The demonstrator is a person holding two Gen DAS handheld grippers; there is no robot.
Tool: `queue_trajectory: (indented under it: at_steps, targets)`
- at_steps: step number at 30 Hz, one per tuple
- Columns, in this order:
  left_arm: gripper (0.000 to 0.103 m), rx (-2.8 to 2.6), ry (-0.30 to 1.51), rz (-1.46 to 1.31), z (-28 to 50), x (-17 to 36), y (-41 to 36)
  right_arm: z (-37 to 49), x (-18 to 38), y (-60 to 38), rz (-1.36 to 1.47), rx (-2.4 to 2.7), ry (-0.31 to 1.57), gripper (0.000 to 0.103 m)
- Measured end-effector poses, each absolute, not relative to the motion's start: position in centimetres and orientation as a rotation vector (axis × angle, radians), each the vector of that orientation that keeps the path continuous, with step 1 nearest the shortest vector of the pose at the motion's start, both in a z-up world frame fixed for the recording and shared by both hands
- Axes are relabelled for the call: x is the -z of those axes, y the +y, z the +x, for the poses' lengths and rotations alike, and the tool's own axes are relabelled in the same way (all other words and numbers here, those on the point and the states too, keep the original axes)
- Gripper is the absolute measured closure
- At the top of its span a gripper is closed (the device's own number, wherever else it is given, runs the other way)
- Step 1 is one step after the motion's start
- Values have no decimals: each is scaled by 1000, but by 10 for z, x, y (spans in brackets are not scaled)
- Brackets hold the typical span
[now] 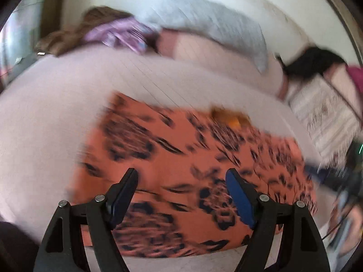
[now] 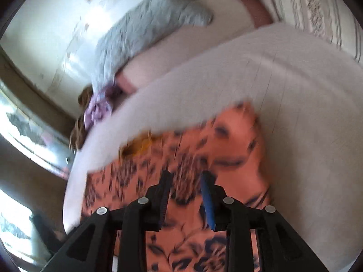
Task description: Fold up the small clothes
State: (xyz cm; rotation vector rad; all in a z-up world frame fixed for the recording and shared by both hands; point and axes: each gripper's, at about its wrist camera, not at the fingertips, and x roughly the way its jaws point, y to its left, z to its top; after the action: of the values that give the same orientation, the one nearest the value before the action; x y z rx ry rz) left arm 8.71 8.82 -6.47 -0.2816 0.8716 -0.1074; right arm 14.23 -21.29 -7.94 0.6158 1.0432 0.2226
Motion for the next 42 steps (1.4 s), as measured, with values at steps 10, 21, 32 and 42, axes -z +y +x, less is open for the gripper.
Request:
queue_trajectory:
  at_steps: [10, 21, 32, 42]
  targets:
    - [83, -44, 1126, -535, 66, 120, 176, 118, 121, -207, 699, -244, 1116, 72]
    - [41, -61, 1029, -479, 109, 60, 197, 123, 129, -208, 735, -269, 1117, 71]
    - [87, -45, 1155, -605, 216, 128, 213, 124, 130, -213, 773, -285, 1122, 71]
    - [54, -110, 1025, -474, 160, 80, 210, 114, 121, -229, 854, -242, 1107, 66]
